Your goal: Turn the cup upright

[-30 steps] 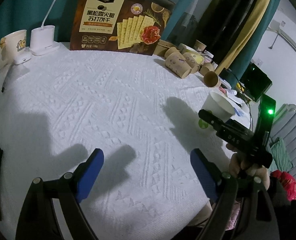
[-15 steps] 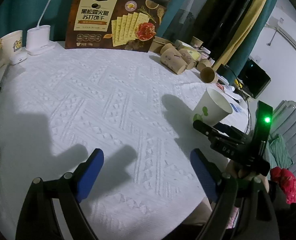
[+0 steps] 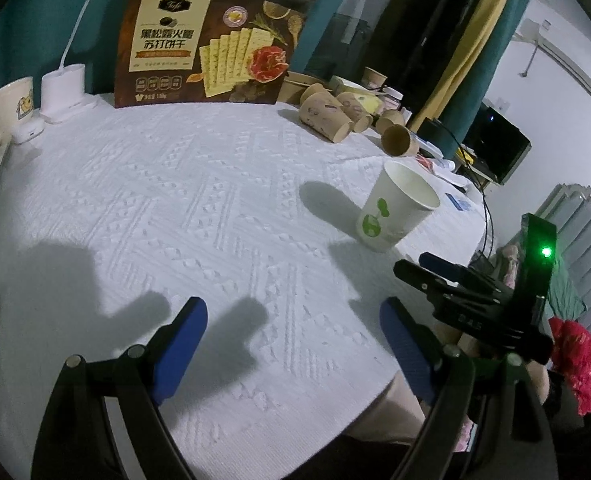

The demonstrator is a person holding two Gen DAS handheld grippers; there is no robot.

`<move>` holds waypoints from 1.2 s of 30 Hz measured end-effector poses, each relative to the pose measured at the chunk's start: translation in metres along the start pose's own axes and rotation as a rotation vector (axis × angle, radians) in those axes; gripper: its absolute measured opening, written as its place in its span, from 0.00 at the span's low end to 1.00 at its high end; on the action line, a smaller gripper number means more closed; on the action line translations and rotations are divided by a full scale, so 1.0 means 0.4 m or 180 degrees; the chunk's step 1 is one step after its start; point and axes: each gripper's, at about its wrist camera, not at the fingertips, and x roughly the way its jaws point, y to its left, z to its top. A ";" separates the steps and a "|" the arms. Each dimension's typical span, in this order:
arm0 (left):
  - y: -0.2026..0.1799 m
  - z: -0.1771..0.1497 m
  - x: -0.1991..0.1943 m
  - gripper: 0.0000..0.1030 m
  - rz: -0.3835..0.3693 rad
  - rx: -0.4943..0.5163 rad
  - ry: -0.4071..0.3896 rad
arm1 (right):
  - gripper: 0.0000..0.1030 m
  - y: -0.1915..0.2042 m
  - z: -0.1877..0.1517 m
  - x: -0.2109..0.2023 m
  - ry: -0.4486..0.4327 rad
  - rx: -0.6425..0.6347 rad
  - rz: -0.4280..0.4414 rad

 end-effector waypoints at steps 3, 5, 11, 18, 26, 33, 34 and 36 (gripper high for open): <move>-0.022 -0.009 -0.008 0.86 -0.0022 0.0072 0.0001 | 0.60 -0.010 -0.021 -0.034 0.0007 0.0085 -0.0064; -0.037 -0.013 -0.012 0.86 -0.0055 0.0114 0.0011 | 0.60 -0.018 -0.036 -0.062 -0.0010 0.0135 -0.0087; -0.095 -0.013 -0.022 0.86 -0.0147 0.0326 0.0009 | 0.60 -0.042 -0.062 -0.141 -0.0060 0.0233 -0.0249; -0.158 0.005 -0.039 0.86 -0.0265 0.0557 -0.0058 | 0.60 -0.068 -0.054 -0.227 -0.0129 0.0319 -0.0386; -0.190 0.036 -0.097 0.86 -0.0204 0.0672 -0.0344 | 0.64 -0.077 -0.015 -0.329 -0.0329 0.0324 -0.0496; -0.214 0.083 -0.169 0.86 -0.0009 0.0834 -0.0718 | 0.68 -0.061 0.048 -0.432 -0.0619 0.0223 -0.0565; -0.220 0.088 -0.176 0.86 0.0050 0.0898 -0.0764 | 0.69 -0.057 0.059 -0.449 -0.0662 0.0186 -0.0578; -0.236 0.099 -0.198 0.86 0.0143 0.1044 -0.0908 | 0.70 -0.049 0.080 -0.476 -0.0740 0.0124 -0.0606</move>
